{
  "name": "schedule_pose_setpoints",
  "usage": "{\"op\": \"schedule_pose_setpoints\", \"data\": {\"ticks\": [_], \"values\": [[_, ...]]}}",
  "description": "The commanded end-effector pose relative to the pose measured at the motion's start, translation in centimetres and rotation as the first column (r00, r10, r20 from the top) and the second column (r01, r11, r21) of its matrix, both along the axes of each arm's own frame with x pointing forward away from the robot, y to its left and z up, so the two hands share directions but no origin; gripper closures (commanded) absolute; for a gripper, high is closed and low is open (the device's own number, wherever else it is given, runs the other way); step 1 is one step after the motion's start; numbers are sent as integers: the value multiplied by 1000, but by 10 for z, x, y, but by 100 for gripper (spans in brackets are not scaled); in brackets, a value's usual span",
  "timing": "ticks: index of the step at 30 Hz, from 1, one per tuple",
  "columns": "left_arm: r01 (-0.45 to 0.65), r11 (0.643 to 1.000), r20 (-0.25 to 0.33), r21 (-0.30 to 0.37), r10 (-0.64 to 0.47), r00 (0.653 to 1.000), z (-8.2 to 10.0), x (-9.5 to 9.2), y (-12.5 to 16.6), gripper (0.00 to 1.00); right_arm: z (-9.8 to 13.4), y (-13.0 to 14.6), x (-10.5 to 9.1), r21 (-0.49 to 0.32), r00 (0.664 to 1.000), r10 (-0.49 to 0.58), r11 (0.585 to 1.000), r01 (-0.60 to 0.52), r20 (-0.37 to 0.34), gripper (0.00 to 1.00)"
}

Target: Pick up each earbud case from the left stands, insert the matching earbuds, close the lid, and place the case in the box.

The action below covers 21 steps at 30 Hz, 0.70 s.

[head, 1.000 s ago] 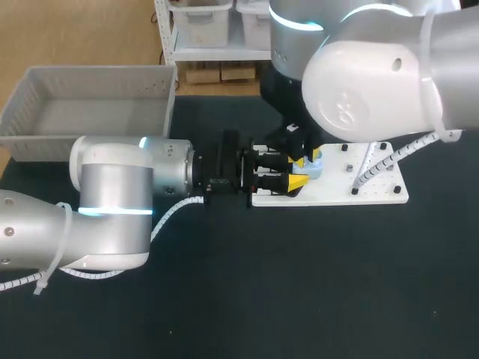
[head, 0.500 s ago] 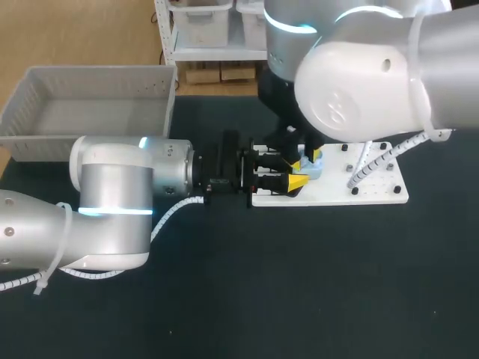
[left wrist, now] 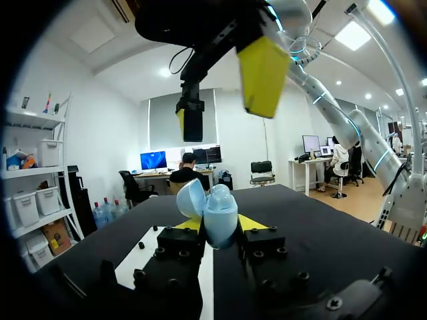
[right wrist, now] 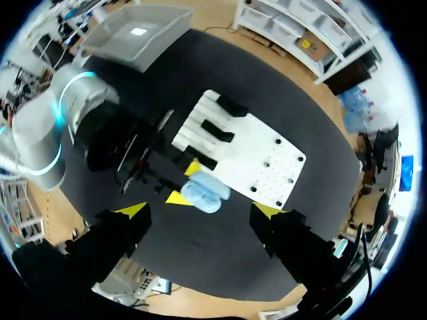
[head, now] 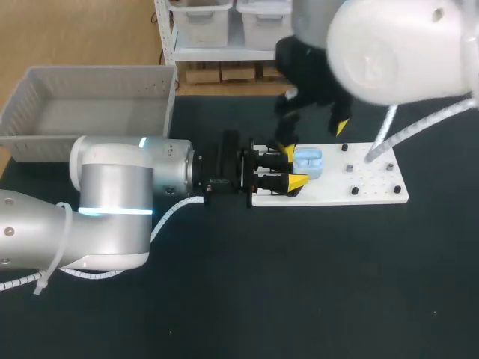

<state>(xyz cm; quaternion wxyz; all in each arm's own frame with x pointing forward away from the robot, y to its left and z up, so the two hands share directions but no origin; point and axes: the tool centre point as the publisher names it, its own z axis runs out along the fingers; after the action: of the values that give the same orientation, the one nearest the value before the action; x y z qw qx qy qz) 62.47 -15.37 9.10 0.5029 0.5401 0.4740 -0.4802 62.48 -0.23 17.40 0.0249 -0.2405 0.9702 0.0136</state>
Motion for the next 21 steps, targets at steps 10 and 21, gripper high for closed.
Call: {"op": "schedule_pose_setpoints", "data": {"ticks": [10, 21], "values": [[-7, 1000, 3, -3, 7, 1000, -1, -1, 0, 100, -18, -21, 63, 51, 891, -448, 894, 445, 75, 0], [-7, 1000, 3, -3, 7, 1000, -1, -1, 0, 100, -45, -43, 74, -4, 873, -486, 873, 487, 43, 0]]}}
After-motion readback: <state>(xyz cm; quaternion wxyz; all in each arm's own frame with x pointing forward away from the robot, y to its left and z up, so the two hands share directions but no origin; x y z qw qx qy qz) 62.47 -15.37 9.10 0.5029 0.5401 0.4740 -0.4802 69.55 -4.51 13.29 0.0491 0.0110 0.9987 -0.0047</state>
